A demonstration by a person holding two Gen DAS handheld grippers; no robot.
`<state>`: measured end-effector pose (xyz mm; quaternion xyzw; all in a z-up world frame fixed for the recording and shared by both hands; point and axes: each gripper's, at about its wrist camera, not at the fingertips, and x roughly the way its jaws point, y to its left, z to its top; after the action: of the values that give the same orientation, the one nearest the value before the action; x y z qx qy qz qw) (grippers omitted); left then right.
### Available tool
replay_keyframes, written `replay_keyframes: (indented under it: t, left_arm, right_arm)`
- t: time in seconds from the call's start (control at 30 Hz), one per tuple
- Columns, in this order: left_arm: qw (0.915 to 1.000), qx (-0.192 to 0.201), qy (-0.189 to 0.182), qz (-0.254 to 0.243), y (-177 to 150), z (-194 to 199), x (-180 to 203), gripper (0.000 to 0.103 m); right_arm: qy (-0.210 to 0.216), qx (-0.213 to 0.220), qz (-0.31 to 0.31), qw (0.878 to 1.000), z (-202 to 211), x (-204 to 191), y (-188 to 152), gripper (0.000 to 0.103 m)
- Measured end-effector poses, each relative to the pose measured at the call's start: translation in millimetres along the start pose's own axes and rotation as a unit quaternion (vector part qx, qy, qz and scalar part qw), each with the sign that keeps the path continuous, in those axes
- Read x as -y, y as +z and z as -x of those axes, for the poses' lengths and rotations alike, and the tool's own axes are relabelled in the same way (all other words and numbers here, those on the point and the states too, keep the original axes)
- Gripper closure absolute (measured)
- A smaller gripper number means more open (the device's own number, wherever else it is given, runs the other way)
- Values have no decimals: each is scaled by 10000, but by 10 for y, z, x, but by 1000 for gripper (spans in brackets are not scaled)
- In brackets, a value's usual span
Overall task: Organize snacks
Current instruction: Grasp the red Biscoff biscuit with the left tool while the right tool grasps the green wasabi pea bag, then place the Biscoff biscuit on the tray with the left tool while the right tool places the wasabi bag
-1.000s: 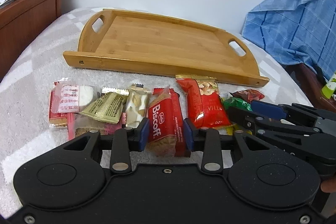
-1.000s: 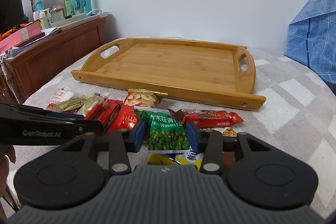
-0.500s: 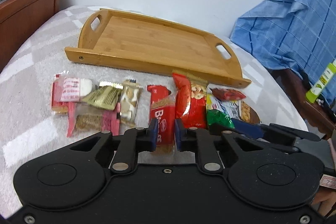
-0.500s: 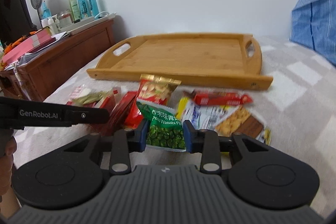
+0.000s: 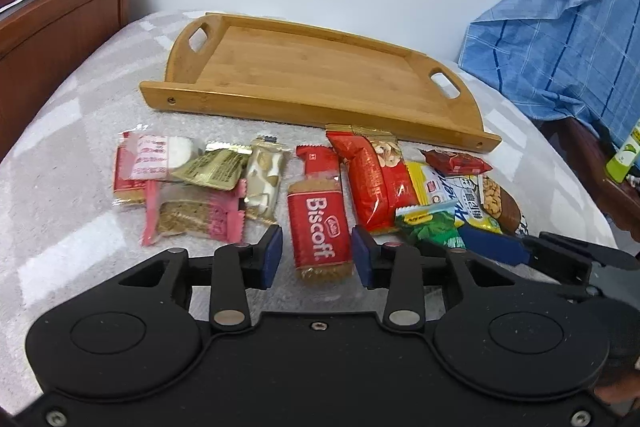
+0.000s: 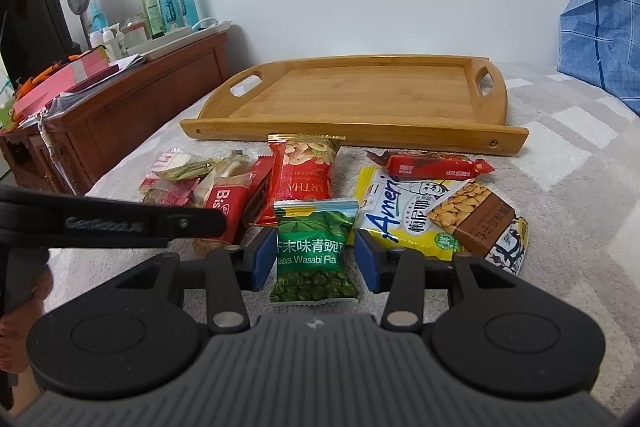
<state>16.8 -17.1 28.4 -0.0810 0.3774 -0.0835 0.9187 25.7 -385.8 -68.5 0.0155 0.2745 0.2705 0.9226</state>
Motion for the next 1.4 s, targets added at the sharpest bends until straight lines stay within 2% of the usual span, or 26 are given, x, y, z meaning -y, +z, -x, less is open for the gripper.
replay_keyframes:
  t: [0.03,0.07,0.1,0.13,0.2,0.33,0.47,0.57,0.73,0.87,1.03,1.27,1.4]
  left_arm:
    - [10000,6,12,-20,7,-33,17,66]
    - [10000,-19,39,-38,14,-77,33,66]
    - [9999,-61,68,-42,19,-115,47,67]
    - [9999,-133,89,-27,21,-159,54,71]
    - [9998,-138,116,28,18,-169,66,71]
    - [9997,70,166,-180,40,-40,130,71]
    - [9993,279,146,-199,144,117,143,71]
    - [9990,342,102,-271,291,154,169,71]
    - [9992,338,-82,-214,686,50,256,71]
    - [9991,226,-343,-71,1054,-201,319,71]
    - [9992,-132,-359,119,1418,-665,346,71]
    - [9982,-526,-211,193,1528,-1266,436,71]
    - [9979,-624,-190,58,1488,-1423,535,71]
  right_arm:
    - [-18,1,36,10000,-2,-12,-6,43]
    - [-38,2,88,10000,-3,-27,-12,49]
    - [-54,12,136,9999,0,-43,-20,60]
    - [-49,17,167,9998,4,-58,-24,61]
    - [-86,61,207,9997,14,-81,-37,62]
    - [-127,239,187,9995,78,-74,-40,63]
    - [35,530,-50,9986,190,-2,6,63]
    - [115,697,-208,9973,240,75,149,63]
    - [-185,744,-438,9961,145,336,585,63]
    - [-416,574,-630,9955,-123,655,966,63]
    - [-504,236,-896,9944,-470,989,1220,63]
    - [-628,-319,-999,9925,-848,1177,1242,63]
    - [-567,-419,-937,9931,-904,1148,1267,63]
